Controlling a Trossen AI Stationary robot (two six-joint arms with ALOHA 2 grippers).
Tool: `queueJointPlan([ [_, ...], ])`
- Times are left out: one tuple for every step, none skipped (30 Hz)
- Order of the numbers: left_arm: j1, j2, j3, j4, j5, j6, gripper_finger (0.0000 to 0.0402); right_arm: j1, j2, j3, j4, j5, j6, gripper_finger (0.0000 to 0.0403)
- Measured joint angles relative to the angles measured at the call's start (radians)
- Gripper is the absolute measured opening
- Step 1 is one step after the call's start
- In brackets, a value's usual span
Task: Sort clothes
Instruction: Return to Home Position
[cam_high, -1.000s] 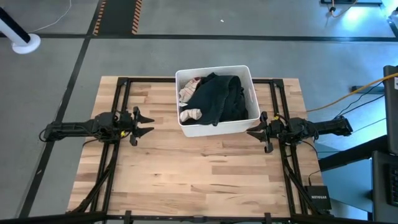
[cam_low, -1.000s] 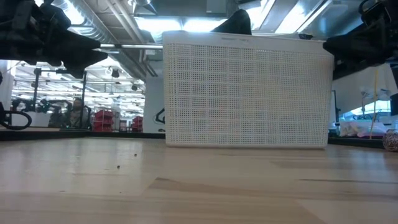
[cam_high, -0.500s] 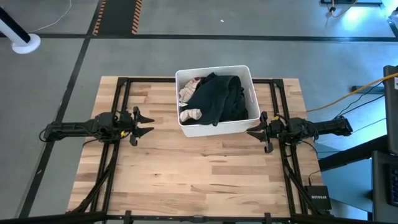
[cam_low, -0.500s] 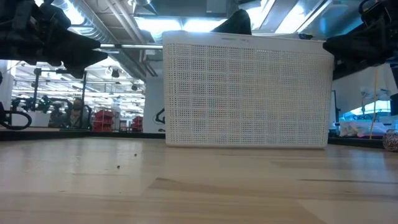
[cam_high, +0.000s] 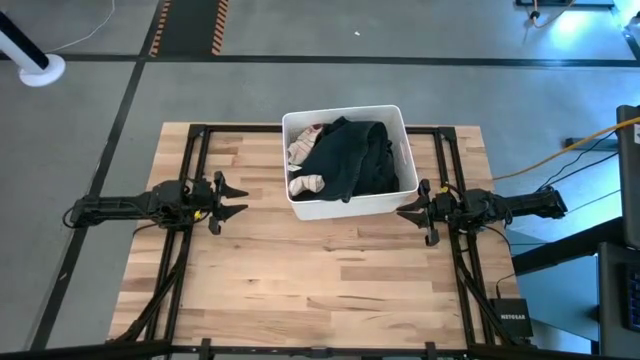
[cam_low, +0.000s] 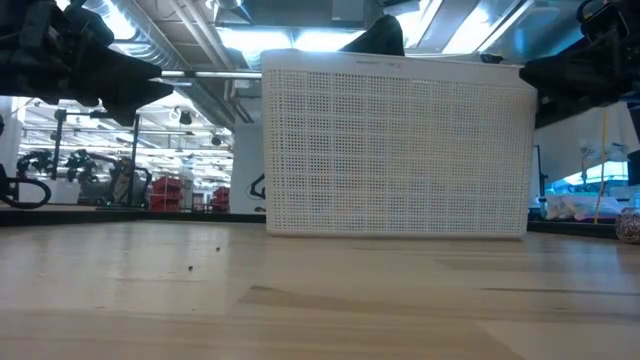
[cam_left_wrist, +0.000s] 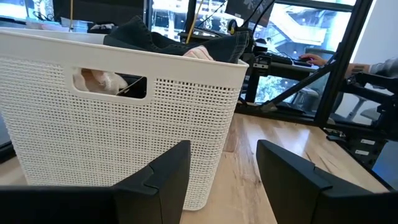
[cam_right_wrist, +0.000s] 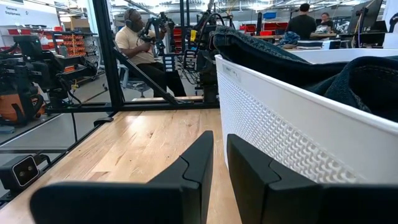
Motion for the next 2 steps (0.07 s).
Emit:
queueJointPlan([
  [0.000,0.000,0.000,0.000,0.000,0.000,0.0180,0.000,0.000,0.000,0.000,0.000,0.000,0.0065],
  [0.000,0.000,0.000,0.000,0.000,0.000,0.0180,0.000,0.000,0.000,0.000,0.000,0.000,0.0065],
])
